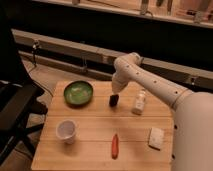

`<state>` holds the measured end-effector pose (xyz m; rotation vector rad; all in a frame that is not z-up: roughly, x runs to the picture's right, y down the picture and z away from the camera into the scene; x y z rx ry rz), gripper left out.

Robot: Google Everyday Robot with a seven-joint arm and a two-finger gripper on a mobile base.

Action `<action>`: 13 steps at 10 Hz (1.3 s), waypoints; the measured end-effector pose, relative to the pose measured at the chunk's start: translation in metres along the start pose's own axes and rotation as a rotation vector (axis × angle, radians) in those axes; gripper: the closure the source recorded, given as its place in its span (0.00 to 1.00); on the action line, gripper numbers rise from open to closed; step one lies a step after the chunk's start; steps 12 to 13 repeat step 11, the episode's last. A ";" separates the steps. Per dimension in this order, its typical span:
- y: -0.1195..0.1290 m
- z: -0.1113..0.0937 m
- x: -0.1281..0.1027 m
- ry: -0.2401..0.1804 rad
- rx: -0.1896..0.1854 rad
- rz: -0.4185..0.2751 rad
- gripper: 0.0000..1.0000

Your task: Knock the eraser over

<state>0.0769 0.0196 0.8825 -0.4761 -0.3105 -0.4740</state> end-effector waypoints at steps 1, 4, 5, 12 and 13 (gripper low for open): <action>0.002 0.003 -0.002 -0.007 -0.008 -0.003 0.98; 0.012 0.016 -0.005 -0.027 -0.040 0.009 0.98; 0.016 0.020 -0.005 -0.026 -0.044 0.009 0.98; 0.011 0.017 -0.006 -0.043 -0.020 -0.013 0.98; 0.011 0.017 -0.006 -0.043 -0.020 -0.013 0.98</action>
